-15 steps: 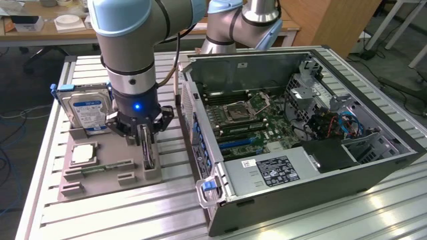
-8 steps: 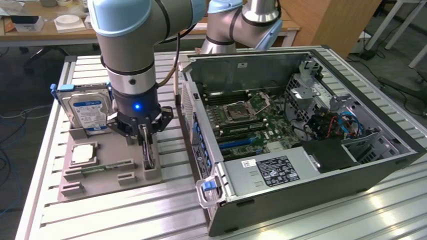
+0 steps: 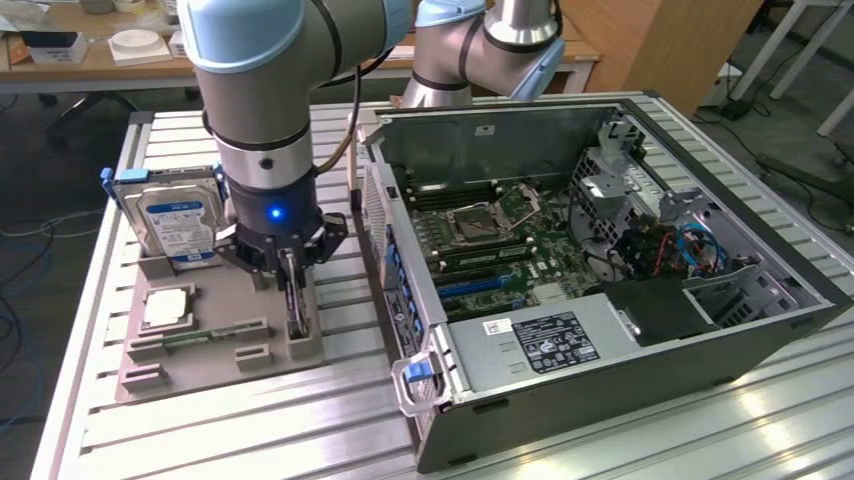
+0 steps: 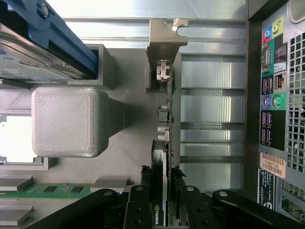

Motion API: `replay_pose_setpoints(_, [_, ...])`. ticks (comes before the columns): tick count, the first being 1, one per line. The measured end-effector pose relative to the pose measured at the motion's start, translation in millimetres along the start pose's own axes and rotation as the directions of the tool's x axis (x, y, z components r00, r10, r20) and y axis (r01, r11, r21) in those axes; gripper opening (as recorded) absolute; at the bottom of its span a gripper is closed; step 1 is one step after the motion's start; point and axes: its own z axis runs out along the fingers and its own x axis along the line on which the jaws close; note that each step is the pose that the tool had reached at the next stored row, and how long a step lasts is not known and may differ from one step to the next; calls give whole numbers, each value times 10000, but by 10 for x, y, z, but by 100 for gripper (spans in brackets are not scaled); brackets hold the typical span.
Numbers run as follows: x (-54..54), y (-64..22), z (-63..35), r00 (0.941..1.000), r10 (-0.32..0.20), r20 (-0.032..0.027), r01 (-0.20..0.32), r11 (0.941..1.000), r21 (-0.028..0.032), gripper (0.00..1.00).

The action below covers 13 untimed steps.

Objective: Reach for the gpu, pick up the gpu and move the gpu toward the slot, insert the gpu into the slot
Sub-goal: 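Pick up the gpu and move the gpu toward the slot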

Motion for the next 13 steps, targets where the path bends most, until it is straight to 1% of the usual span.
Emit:
replay_pose_setpoints(5, [-4, -1, 9, 10000, 0, 0, 0, 10000, 1, 30])
replay_pose_setpoints(6, [-4, -1, 9, 10000, 0, 0, 0, 10000, 1, 29])
replay_pose_setpoints(8, [-4, -1, 9, 10000, 0, 0, 0, 10000, 1, 29])
replay_pose_setpoints(9, [-4, -1, 8, 10000, 0, -1, 0, 10000, 1, 26])
replay_pose_setpoints(13, [-4, -1, 9, 10000, -1, 0, 1, 10000, 0, 26])
